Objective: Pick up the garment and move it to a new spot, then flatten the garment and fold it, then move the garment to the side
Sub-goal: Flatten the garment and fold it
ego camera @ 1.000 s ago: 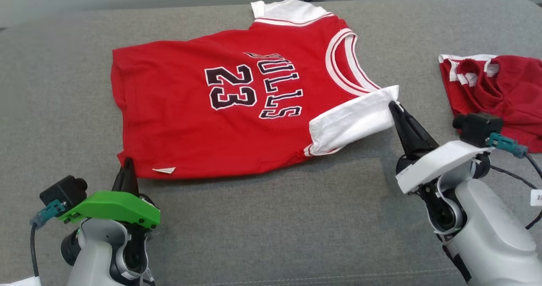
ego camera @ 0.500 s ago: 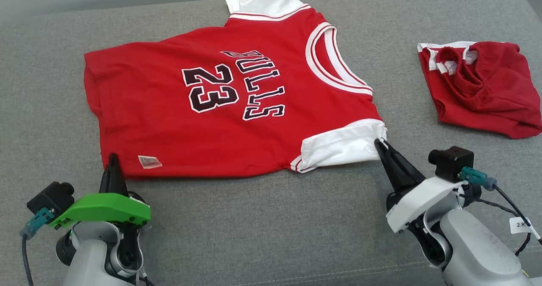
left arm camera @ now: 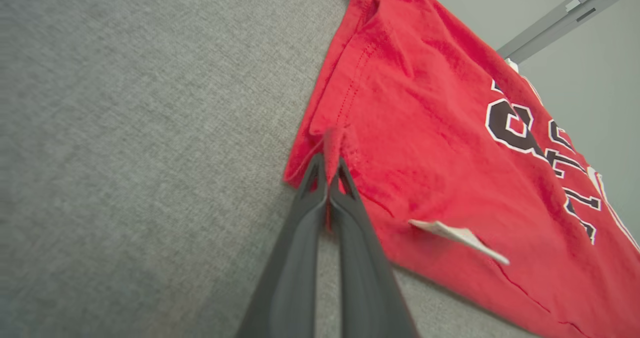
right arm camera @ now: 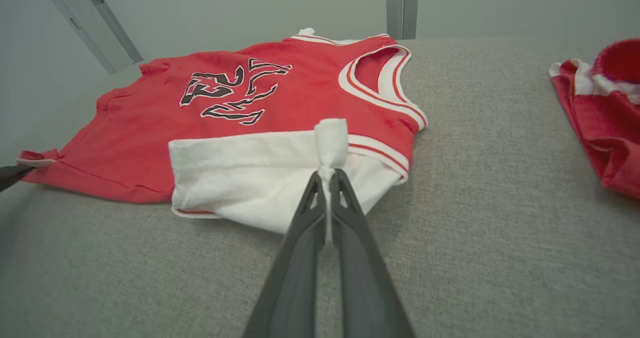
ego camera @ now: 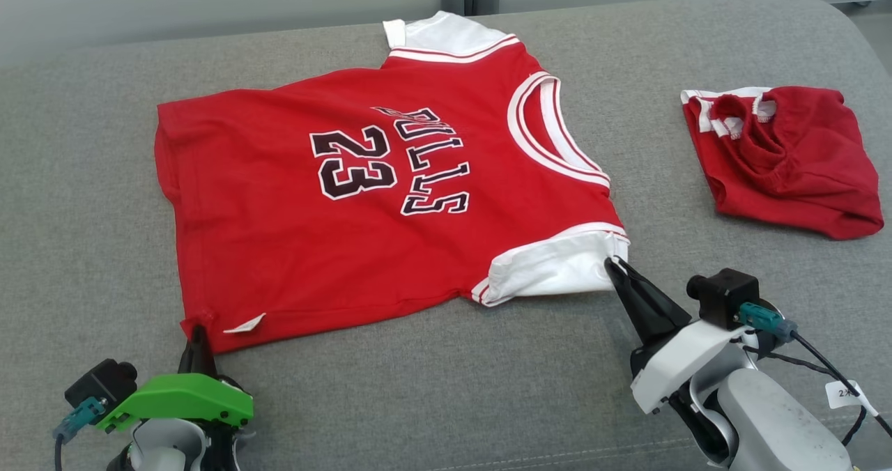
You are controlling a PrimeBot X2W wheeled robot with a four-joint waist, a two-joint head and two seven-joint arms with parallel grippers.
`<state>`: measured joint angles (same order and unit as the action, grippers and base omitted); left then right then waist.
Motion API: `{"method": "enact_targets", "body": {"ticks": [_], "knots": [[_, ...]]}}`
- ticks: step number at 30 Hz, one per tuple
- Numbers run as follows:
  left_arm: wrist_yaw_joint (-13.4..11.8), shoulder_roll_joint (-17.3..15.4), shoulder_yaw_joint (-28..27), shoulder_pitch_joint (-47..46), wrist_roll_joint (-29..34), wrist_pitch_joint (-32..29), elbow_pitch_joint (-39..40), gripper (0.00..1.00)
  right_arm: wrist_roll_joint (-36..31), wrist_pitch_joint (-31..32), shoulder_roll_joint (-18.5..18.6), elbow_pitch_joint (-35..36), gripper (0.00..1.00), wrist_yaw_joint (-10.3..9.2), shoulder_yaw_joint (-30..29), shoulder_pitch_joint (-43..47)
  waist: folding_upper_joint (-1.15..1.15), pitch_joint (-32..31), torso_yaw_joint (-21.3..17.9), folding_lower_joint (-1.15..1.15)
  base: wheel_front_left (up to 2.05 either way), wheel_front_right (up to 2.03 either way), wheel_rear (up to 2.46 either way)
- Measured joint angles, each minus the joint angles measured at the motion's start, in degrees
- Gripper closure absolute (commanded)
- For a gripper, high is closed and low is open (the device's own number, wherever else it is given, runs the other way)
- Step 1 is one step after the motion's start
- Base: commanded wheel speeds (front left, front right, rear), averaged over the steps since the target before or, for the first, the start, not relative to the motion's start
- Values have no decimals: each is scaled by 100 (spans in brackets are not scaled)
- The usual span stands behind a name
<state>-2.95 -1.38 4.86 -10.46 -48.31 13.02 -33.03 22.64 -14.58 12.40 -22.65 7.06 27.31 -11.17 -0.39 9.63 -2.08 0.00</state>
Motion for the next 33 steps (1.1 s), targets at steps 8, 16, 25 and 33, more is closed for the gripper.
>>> {"method": "enact_targets", "body": {"ticks": [8, 16, 25, 33], "knots": [[0, -2, -92, 4, -71, 71, -160, 100, -204, 0, -48, 80, 100, 1, -175, 133, 0, -55, -62, 0, 0, 0, 0], [48, -2, -88, 5, -110, 92, -359, 100, -265, 0, -165, 60, 100, 1, -259, 279, 0, -100, -95, 0, 0, 0, 0], [74, -2, -73, 62, -111, 123, -591, 64, -490, 0, -159, -87, 100, 2, -110, 422, 0, -240, -121, 0, 0, 0, 0], [144, 0, -119, 229, -193, 149, -665, 0, -671, 0, -91, -154, 15, 8, 46, 622, 0, -409, -146, 0, 0, 0, 0]]}}
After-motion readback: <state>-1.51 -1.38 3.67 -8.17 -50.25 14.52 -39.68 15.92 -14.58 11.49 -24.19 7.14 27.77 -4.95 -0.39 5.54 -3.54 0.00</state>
